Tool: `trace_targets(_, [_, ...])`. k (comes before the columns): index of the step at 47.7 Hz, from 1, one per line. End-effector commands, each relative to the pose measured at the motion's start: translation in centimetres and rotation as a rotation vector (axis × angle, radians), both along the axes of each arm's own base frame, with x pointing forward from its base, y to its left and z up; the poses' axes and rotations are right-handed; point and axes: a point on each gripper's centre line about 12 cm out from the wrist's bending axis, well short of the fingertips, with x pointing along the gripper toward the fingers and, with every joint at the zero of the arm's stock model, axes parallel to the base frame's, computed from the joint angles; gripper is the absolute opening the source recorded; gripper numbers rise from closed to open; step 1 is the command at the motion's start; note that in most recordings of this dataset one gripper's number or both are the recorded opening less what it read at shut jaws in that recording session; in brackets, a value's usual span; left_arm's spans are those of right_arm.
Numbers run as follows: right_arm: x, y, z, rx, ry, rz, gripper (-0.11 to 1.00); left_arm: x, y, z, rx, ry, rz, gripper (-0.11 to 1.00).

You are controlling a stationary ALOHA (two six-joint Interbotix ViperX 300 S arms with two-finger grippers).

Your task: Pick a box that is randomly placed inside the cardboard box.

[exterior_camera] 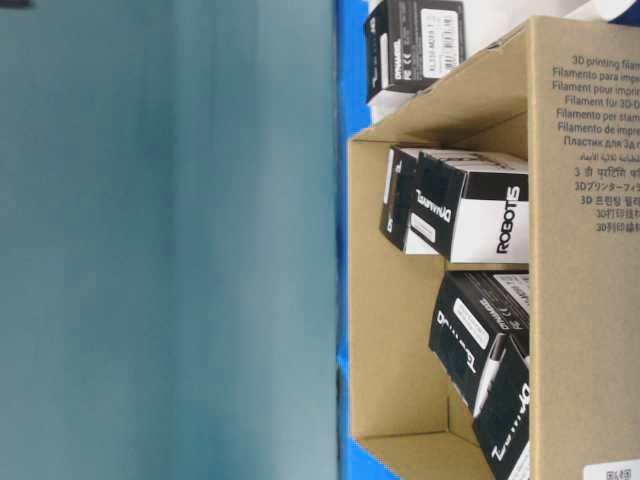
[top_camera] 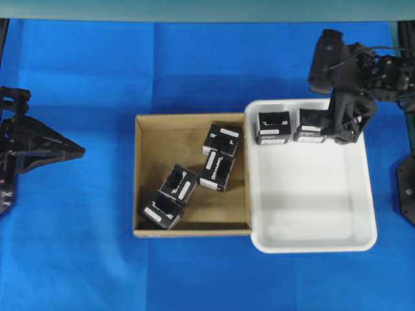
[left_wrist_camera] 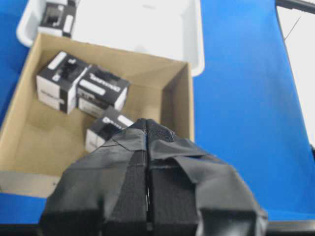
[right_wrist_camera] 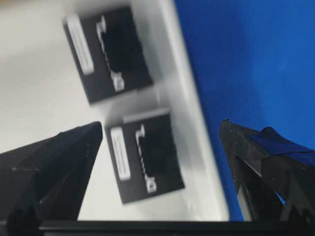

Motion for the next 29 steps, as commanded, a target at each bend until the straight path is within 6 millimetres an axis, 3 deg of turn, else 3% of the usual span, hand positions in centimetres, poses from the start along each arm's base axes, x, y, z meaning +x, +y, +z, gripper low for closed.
trace_targets(1, [0.2,0.2,1.5,-0.015,-0.084,-0.010,0.99,0.1,0.1,1.0,0.003,-0.029,0.002,-0.07])
trace_targets(9, [0.0,0.8,3.3,0.010,-0.223,-0.063,0.99,0.1,0.1,0.9,0.007,-0.026,0.001,-0.07])
trace_targets(29, [-0.3,5.1,7.5,-0.056,-0.562,0.085,0.99,0.0,0.1,1.0,0.016,-0.031,-0.001,-0.07])
